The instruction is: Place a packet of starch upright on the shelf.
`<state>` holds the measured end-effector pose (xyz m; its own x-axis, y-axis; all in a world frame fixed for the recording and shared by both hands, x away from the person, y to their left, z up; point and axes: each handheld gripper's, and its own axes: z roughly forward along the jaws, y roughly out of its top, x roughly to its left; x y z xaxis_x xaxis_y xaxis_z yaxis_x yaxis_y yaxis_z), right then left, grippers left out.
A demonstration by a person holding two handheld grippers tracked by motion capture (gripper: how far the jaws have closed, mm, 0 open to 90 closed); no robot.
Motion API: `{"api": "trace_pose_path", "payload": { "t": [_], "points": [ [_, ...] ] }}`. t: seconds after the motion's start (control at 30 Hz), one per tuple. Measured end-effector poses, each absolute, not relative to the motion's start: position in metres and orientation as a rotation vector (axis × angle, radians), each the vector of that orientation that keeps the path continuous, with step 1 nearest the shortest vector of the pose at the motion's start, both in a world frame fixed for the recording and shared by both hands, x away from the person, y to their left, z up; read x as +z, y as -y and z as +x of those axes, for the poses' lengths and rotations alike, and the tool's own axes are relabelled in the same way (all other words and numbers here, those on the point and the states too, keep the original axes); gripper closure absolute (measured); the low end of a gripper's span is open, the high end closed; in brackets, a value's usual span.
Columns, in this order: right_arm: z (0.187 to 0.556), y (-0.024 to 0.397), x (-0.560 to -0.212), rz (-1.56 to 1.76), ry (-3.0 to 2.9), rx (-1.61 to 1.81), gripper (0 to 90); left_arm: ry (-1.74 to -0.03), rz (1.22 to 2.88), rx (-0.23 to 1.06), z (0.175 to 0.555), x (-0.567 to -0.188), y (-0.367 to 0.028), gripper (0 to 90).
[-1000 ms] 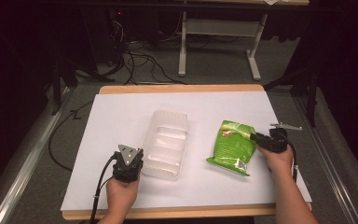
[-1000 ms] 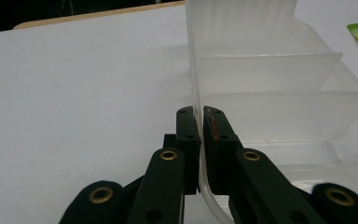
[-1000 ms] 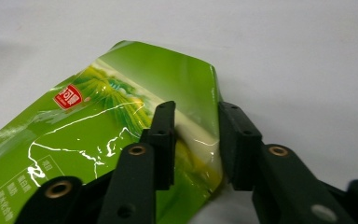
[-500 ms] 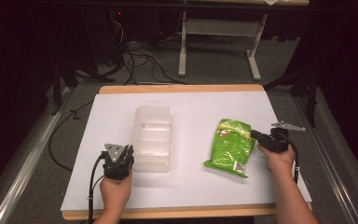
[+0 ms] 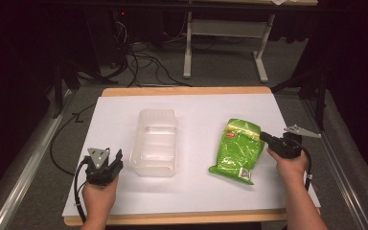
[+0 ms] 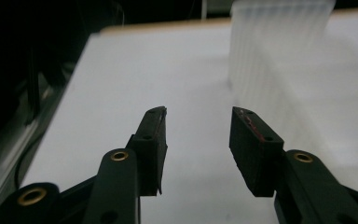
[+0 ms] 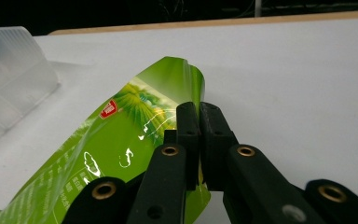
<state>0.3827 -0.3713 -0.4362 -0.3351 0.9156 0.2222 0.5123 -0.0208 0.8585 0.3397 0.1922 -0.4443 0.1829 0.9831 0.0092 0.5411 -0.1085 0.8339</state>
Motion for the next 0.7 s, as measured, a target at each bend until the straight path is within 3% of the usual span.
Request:
{"api": "trace_pose_path", "payload": {
  "t": [0.1,0.33,0.7],
  "points": [
    [0.377,0.369,-0.429,1.447,-1.829,1.344,88.9,-1.462,1.803,0.694,0.343,-0.454,-0.187,59.8],
    [0.365,0.357,-0.412,1.370,-1.784,1.400,89.5,-1.373,1.868,0.670,0.337,-0.457,-0.165,65.0],
    [0.352,0.335,-0.383,1.241,-1.724,1.477,90.0,-1.326,1.858,0.646,0.336,-0.451,-0.164,56.5]
  ]
}}
